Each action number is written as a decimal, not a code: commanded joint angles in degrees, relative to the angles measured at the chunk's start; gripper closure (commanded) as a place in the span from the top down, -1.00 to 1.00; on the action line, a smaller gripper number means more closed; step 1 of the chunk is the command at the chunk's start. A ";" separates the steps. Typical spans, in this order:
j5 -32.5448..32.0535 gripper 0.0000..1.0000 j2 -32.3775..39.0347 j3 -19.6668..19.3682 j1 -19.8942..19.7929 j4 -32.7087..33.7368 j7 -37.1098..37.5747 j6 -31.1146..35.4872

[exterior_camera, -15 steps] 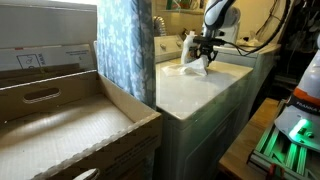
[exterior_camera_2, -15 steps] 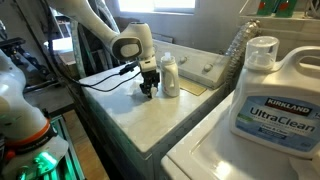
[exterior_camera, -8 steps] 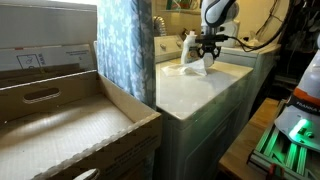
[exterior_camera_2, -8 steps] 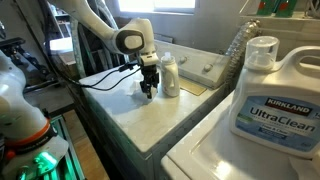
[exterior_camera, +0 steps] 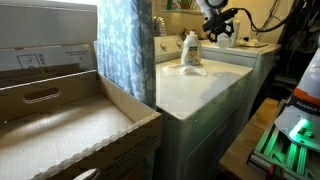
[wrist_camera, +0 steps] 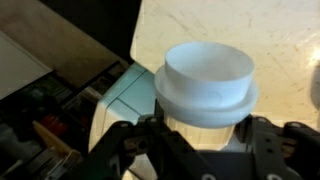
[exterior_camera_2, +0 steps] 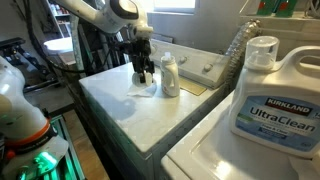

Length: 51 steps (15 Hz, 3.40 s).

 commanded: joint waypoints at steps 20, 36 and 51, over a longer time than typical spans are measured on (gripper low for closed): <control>-44.37 -0.24 7.21 8.12 8.87 9.80 19.48 -16.92; -55.45 -0.24 13.86 8.25 12.00 9.04 31.60 -20.44; -61.01 -0.24 20.79 8.54 13.85 8.04 55.73 -25.47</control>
